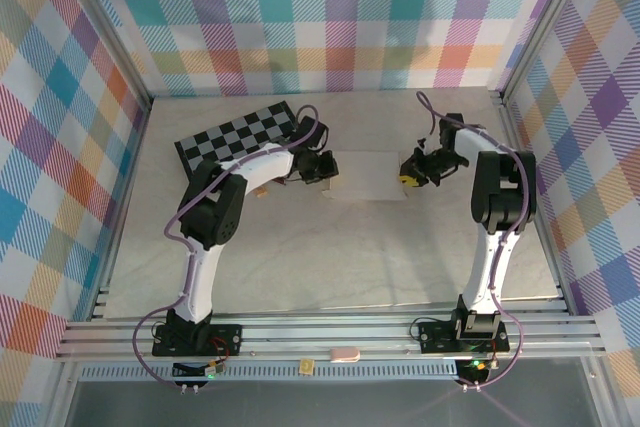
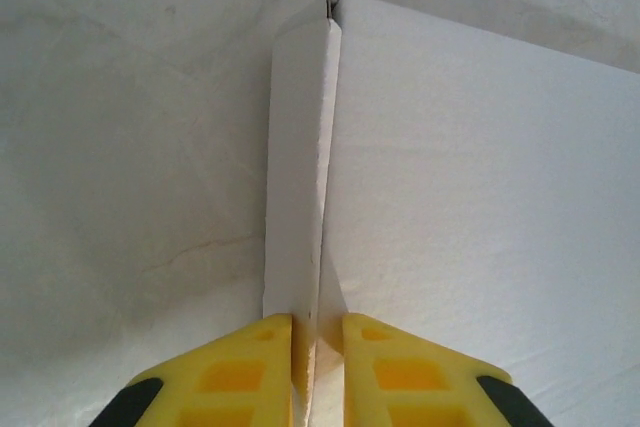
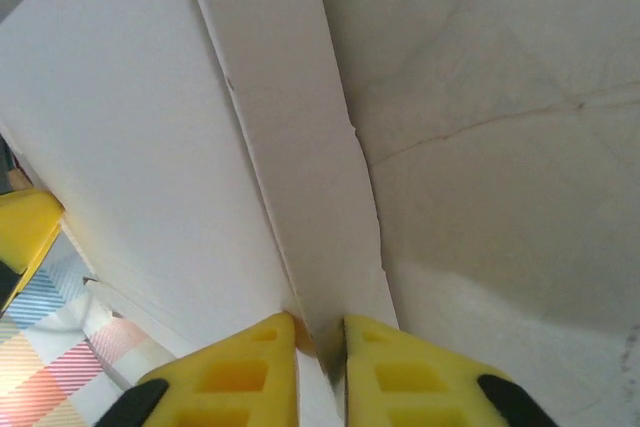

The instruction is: Fold the paper box

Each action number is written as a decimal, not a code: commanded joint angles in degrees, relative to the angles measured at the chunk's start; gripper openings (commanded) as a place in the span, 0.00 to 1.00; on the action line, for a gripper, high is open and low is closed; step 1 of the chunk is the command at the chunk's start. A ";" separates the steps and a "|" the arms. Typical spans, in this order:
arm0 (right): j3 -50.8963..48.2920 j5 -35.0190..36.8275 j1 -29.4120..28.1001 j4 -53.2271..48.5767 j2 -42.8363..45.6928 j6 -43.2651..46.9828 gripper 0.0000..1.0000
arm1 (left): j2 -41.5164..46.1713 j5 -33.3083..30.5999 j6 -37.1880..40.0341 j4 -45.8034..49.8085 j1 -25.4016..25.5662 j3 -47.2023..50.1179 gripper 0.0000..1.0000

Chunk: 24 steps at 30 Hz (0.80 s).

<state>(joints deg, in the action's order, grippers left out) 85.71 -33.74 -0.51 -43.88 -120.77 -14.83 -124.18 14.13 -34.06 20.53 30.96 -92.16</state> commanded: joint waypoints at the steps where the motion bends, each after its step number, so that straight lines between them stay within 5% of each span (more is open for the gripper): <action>1: -3.50 -1.90 -2.82 0.25 3.01 -1.73 0.13 | 3.40 2.22 -1.32 3.80 0.50 5.31 0.14; 6: -11.35 0.20 -6.66 3.12 8.65 -5.23 0.16 | 11.04 0.79 -0.83 4.60 0.30 15.44 0.10; 10: -16.79 -2.62 -6.60 8.69 12.80 -7.30 0.29 | 15.09 1.97 0.26 2.30 -0.67 22.76 0.08; 18: -15.19 -9.76 -6.08 8.59 7.64 -1.19 0.44 | 16.03 5.02 0.67 -2.82 -3.48 28.55 0.02; 24: -15.51 -7.40 -5.19 6.70 8.08 1.11 0.54 | 15.46 5.25 1.02 -2.95 -5.10 29.76 0.00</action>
<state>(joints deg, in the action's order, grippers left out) 69.76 -39.94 -6.31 -36.32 -112.95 -16.78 -107.04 22.28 -34.39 13.28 27.22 -64.99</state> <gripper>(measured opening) 0.539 0.045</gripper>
